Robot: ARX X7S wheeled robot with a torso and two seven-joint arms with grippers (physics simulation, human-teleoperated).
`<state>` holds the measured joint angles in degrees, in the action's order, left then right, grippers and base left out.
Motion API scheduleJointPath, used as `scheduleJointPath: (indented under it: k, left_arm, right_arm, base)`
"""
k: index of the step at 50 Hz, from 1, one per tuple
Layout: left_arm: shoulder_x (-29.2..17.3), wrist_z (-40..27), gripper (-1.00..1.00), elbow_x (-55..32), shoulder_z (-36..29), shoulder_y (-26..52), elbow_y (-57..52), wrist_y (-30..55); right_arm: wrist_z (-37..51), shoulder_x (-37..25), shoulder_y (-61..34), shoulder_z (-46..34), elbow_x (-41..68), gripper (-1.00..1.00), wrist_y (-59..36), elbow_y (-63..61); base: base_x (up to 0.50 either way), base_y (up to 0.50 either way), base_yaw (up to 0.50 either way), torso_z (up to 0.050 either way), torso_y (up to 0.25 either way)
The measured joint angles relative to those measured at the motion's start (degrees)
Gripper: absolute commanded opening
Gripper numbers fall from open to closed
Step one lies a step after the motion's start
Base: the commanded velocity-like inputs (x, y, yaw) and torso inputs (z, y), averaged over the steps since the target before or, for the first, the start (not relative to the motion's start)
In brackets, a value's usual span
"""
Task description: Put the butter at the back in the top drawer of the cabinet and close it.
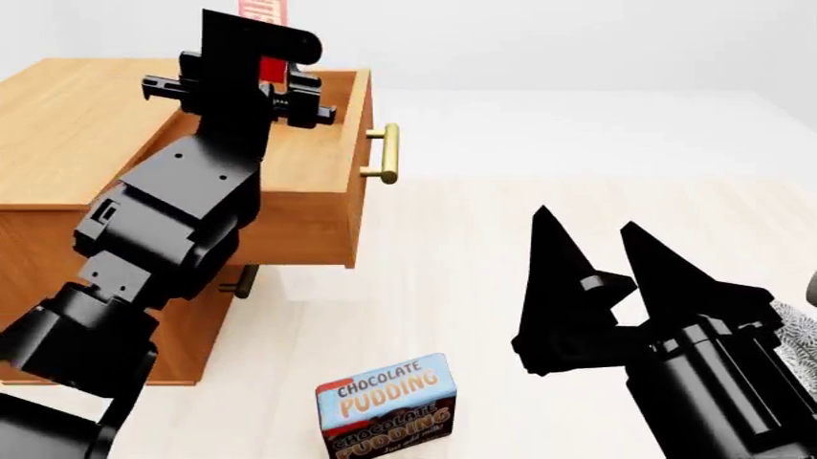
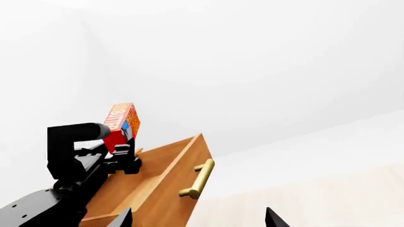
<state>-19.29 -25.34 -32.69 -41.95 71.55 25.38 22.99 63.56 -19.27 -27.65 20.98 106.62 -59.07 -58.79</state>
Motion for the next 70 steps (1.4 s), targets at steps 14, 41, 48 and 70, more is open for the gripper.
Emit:
scheduleJointPath:
  k: [14,41,48,70]
  left_arm:
    - [3.1,2.6,-1.0,0.5,-0.3,2.4,8.4,-1.8]
    - [6.3,5.3,-1.0,-0.1,0.3,4.4,19.9,-2.8]
    - [6.7,5.9,-1.0,-0.2,0.6,4.8,21.0,-3.0]
    - [7.1,8.4,-1.0,-1.1,1.9,5.4,22.3,-0.5]
  right_arm:
    - [-1.6,0.6,0.7,1.2,-0.8,1.0,-1.3,0.5]
    - [-5.5,2.4,2.8,2.5,-3.9,1.0,-3.4,0.9]
    - [-5.7,2.6,3.0,2.3,-4.3,1.0,-3.6,1.0]
    - [-4.9,2.3,2.7,1.6,-4.2,1.0,-3.4,0.9]
  base:
    - [0.0,0.0,0.0,0.001,0.001]
    - [0.0,0.0,0.0,0.0,0.001]
    - [0.0,0.0,0.0,0.0,0.0]
    - [0.0,0.0,0.0,0.0,0.0]
